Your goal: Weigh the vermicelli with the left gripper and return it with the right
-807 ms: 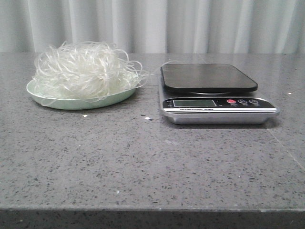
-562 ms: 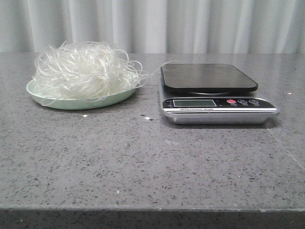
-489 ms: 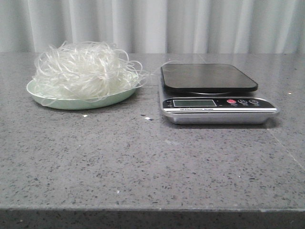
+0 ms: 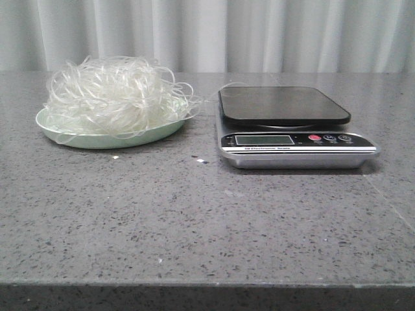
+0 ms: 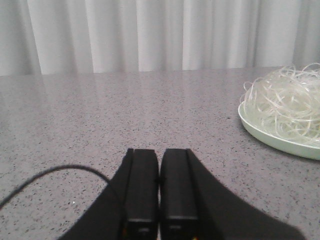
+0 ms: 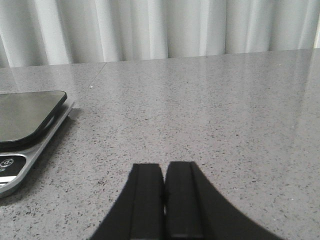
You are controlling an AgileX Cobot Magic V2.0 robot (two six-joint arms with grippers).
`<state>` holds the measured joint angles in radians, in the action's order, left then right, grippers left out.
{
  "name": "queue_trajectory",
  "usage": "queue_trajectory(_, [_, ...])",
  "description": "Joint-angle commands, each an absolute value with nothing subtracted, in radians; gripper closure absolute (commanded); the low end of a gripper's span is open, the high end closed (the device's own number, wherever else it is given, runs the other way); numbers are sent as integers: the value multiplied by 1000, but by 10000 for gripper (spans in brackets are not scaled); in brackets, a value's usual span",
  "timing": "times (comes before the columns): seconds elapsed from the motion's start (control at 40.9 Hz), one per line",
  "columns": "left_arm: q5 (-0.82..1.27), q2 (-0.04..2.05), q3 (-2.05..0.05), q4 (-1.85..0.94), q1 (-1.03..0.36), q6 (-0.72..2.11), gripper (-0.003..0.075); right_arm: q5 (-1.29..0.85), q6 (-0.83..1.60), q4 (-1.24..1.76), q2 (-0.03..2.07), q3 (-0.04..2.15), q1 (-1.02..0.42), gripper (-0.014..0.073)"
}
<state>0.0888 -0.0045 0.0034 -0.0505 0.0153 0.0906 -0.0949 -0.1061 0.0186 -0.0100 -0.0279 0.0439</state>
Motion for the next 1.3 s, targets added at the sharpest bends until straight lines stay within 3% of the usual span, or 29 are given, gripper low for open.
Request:
queue_trajectory(0.0, [-39,-26,11,-51,10,79,583,-23,-100,12,-27,-20,44,443])
queue_trajectory(0.318, [-514,-21,-59,-64,10,79,583,-24,-100,12,-27,-20,44,443])
queue_trajectory(0.611, [-28,179,-632,-58,10,79,583,-49,-100,12,-26,-20,44,443])
queue_trajectory(0.831, [220,457,-884,-106,0,79,574,-49,-100,12,-26,-20,44,443])
queue_trajectory(0.953, [239,577,-912,-127,-50,79,465,-49,-100,12,-26,-20,44,443])
queue_trajectory(1.124, [241,743,-937,-246,-151,79,170,-49,-100,12,-26,-20,44,443])
queue_trajectory(1.198, [268,821,-961,-251,-198,79,103,-49,-100,12,-26,-20,44,443])
queue_trajectory(1.271, [346,906,-1011,-251,-233,79,98,-49,-100,12,-26,-20,44,443])
